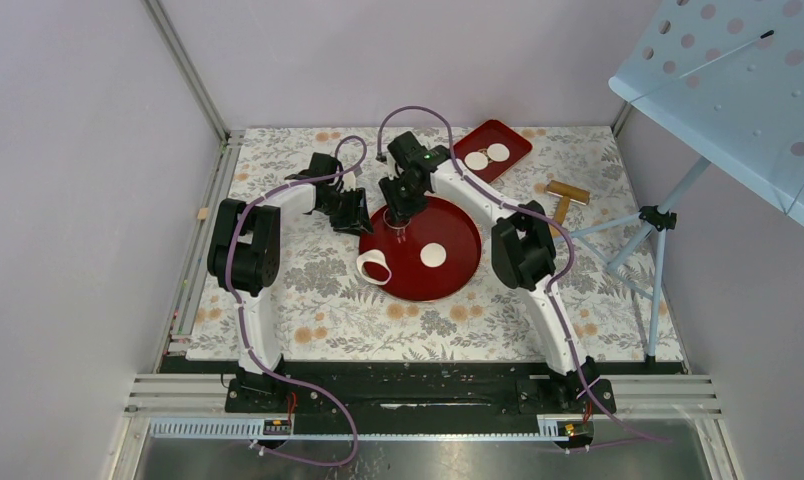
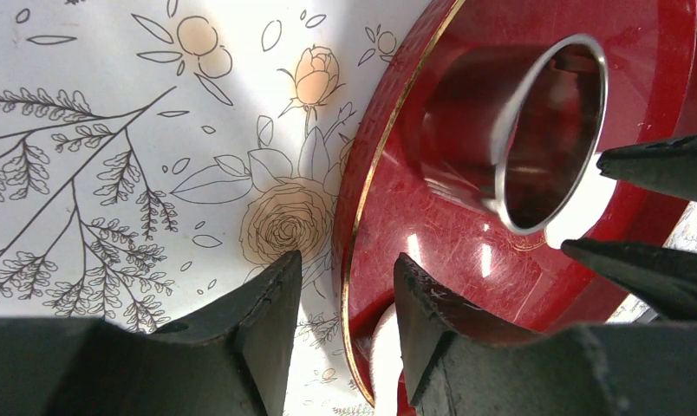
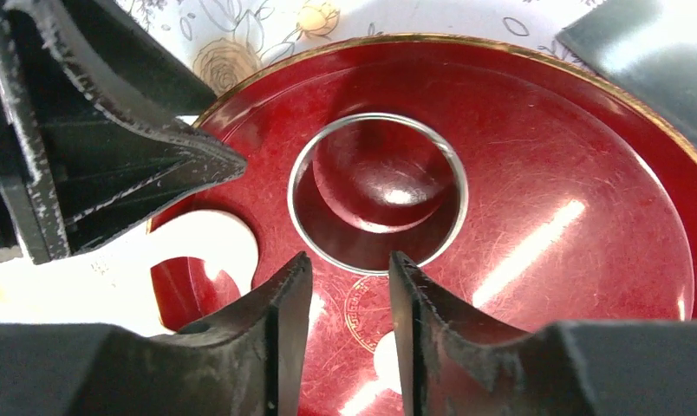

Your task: Roll out the dumpling wrappers from the dough

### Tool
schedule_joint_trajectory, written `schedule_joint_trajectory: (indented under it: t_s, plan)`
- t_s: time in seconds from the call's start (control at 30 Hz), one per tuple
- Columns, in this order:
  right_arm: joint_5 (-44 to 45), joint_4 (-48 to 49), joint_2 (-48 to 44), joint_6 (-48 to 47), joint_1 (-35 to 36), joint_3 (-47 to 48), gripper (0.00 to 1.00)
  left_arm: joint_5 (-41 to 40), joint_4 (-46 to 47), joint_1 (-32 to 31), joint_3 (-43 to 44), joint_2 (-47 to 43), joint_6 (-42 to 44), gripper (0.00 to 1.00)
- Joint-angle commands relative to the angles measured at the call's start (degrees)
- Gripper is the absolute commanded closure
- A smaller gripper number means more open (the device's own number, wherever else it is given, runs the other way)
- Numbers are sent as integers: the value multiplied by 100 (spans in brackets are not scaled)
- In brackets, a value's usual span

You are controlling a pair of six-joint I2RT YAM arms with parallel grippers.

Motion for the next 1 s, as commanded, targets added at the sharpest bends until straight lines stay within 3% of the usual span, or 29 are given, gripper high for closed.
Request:
schedule_joint_trajectory:
  t_s: [0.0, 0.2, 0.4, 0.57, 0.63, 0.77, 0.97]
  plan:
    - [-179, -233, -338, -489, 62, 127, 53, -120, 145, 67, -54, -14, 33, 56]
    - [101, -210, -1609, -1576, -176, -733, 38, -97, 145, 78, -53, -10, 33, 54]
    - [680, 395, -2644, -2961, -929, -1897, 2, -102, 141, 93, -53, -14, 18, 39]
    - [1335, 379, -2336, -4708, -1430, -2178, 0, -148, 165, 89, -88, -47, 6, 13]
    - [1678, 440, -2047, -5349, -1567, -2222, 0, -160, 180, 91, -87, -48, 6, 7]
    - [1990, 544, -1451, -6019, -1754, -2073, 2, -158, 174, 87, -89, -41, 6, 5]
    - [1611, 330, -996, -6600, -1879, -1639, 4, -165, 160, 92, -67, -31, 6, 6]
